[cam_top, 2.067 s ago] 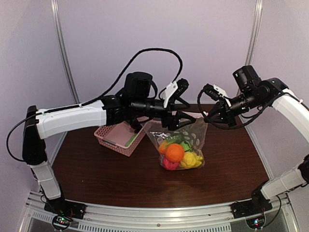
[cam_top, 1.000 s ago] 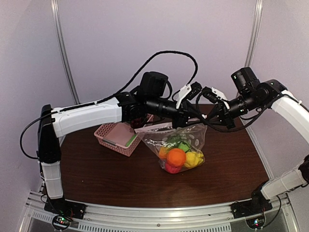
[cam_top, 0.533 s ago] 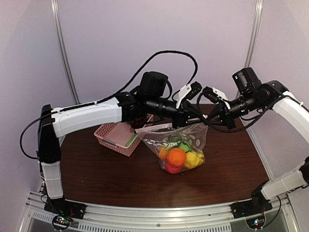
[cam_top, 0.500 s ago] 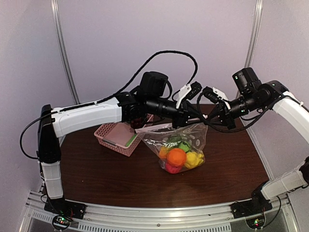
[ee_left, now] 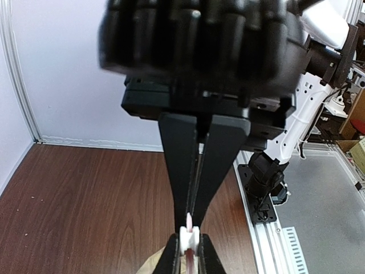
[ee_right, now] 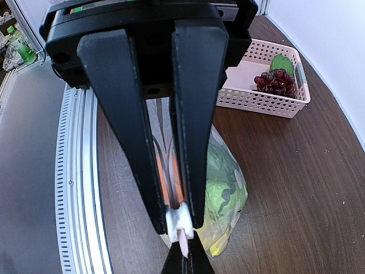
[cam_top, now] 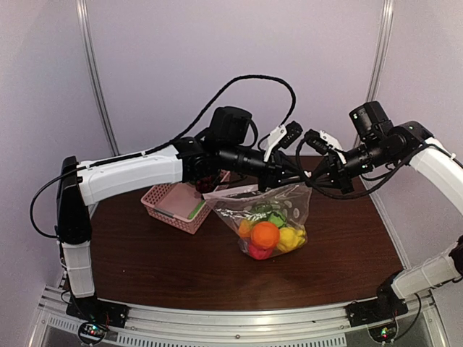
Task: Place the food in the zip-top bag and seal the zipper
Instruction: Zip the zipper of the food storage bag.
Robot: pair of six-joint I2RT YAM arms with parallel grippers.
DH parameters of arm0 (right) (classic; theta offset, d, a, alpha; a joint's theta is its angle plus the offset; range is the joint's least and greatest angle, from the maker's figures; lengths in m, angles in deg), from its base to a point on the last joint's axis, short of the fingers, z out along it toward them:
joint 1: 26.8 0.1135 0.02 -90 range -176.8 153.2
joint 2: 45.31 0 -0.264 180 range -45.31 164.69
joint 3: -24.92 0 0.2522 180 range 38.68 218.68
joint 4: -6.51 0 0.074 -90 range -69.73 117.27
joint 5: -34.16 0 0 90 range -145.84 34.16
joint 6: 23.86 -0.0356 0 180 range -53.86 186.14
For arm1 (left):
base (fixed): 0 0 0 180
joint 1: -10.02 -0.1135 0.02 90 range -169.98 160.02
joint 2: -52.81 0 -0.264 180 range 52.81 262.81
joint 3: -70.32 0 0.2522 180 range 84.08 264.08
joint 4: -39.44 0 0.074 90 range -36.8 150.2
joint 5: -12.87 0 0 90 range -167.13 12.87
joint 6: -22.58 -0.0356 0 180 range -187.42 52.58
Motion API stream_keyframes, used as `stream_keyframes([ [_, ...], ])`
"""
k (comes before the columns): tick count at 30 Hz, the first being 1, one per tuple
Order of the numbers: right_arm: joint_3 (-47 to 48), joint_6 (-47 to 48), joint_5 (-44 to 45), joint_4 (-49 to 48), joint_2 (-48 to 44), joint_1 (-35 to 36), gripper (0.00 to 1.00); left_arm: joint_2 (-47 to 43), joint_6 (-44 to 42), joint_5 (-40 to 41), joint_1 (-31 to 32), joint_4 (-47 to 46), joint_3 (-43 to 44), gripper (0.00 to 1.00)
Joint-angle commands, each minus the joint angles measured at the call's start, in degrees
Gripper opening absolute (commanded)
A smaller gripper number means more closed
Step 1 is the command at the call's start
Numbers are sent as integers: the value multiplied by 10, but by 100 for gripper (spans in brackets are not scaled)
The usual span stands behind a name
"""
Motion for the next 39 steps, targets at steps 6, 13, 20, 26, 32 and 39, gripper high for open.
stream_keyframes([
  [6, -2, -3, -26, -26, -35, -47, 0, -13, -15, -2, -15, 27, 2, 0],
  [13, -17, 15, -40, -23, -55, -56, 0, -60, -17, 10, -38, 33, -63, 0],
  [20, -12, 14, -38, -32, -64, -71, 0, -79, -22, 21, -47, 38, -91, 0],
  [26, 0, 22, -48, -25, -62, -131, 0, -109, -23, 35, -59, 38, -143, 0],
  [32, -3, 31, -54, -30, -50, -174, 0, -146, -24, 50, -68, 36, -193, 0],
  [39, 0, 37, -71, -31, -31, -213, 0, -185, -24, 60, -84, 30, -247, 0],
])
